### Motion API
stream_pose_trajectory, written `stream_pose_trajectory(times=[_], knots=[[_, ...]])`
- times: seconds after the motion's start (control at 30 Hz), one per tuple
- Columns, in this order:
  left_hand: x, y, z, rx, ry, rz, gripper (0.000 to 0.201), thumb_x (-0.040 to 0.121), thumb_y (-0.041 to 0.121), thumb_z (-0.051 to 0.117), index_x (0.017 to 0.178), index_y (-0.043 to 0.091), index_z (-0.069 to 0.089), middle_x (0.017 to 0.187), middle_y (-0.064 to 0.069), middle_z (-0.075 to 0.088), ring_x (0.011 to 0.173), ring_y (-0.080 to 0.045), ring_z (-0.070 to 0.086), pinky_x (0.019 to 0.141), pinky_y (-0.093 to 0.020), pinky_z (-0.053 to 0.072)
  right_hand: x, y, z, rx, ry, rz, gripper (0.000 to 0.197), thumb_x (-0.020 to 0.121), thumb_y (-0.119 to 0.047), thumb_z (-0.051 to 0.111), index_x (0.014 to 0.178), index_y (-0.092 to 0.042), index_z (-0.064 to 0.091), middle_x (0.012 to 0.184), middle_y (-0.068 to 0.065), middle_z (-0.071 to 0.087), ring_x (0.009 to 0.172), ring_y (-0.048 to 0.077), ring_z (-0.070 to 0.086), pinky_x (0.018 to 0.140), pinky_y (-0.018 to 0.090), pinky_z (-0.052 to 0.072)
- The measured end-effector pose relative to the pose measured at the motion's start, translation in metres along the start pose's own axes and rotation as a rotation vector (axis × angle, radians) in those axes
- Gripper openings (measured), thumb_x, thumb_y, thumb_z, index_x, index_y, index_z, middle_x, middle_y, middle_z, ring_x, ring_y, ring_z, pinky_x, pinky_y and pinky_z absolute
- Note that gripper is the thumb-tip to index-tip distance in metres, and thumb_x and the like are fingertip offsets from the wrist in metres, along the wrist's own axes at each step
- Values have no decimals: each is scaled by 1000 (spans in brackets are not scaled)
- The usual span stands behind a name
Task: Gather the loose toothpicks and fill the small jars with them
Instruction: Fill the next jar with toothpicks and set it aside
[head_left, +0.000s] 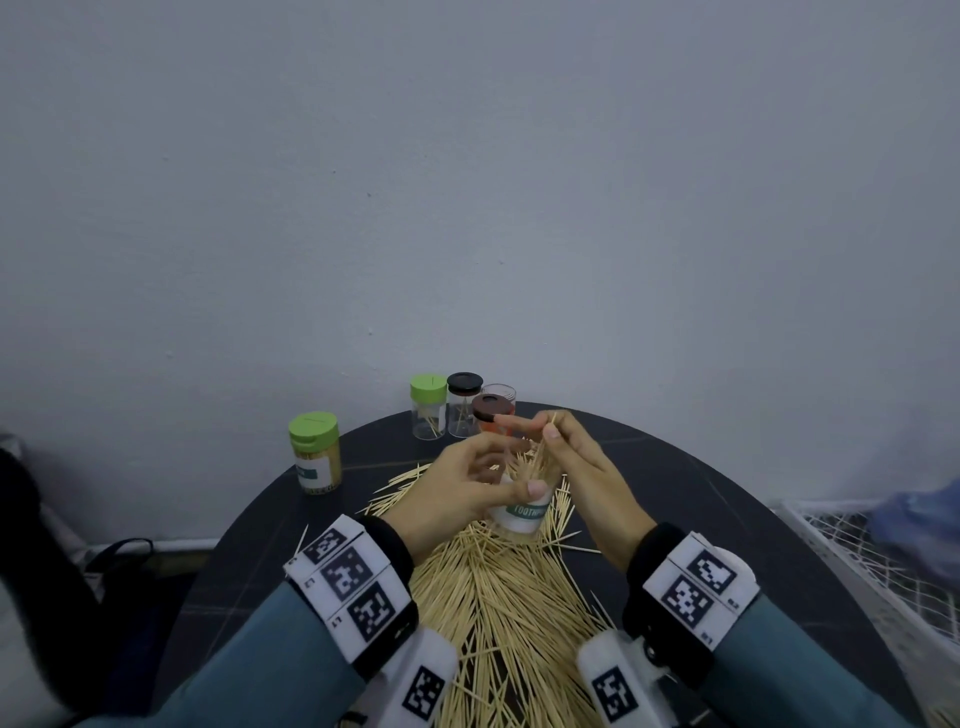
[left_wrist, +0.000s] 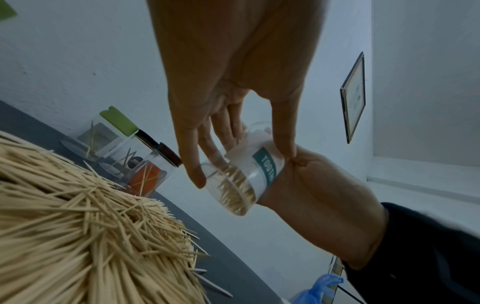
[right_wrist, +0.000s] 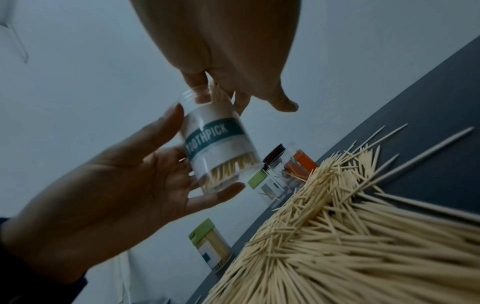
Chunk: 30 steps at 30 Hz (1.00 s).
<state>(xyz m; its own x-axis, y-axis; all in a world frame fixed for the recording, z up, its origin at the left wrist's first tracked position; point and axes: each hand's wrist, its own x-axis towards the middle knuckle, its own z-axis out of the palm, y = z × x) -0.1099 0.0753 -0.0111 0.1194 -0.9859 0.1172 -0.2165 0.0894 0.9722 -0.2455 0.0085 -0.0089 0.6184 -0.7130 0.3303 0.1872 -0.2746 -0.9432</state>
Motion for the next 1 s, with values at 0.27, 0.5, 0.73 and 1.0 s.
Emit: stream_pose_trajectory(times=[0.27, 0.5, 0.73, 1.0], knots=[[0, 2, -4, 4, 54, 33, 45, 75, 19, 75, 118, 23, 61, 116, 0, 61, 107, -13, 58, 89, -26, 49, 5, 8, -5, -81, 83, -18, 27, 99, -17, 37, 89, -7, 60, 119, -1, 64, 116, 11, 56, 104, 37, 41], [3, -2, -10, 91, 80, 95, 46, 70, 21, 80, 112, 26, 64, 117, 9, 63, 107, -4, 59, 93, -22, 46, 6, 8, -12, -259, 90, 11, 13, 88, -16, 60, 90, -20, 71, 111, -11, 65, 112, 5, 56, 97, 19, 36], [5, -5, -11, 201, 131, 136, 49, 66, 22, 83, 110, 29, 63, 114, 11, 64, 110, -7, 57, 95, -24, 43, 6, 6, -15, -390, 176, -9, 9, 78, -20, 73, 78, -29, 73, 94, 0, 67, 88, 21, 60, 85, 39, 49], [3, -3, -13, 259, 211, 190, 58, 58, 12, 88, 110, 25, 65, 110, 12, 66, 109, 0, 57, 95, -23, 44, 5, 0, -15, -455, 116, -53, 13, 77, -24, 74, 84, -35, 72, 93, -7, 63, 83, 12, 53, 80, 31, 47]])
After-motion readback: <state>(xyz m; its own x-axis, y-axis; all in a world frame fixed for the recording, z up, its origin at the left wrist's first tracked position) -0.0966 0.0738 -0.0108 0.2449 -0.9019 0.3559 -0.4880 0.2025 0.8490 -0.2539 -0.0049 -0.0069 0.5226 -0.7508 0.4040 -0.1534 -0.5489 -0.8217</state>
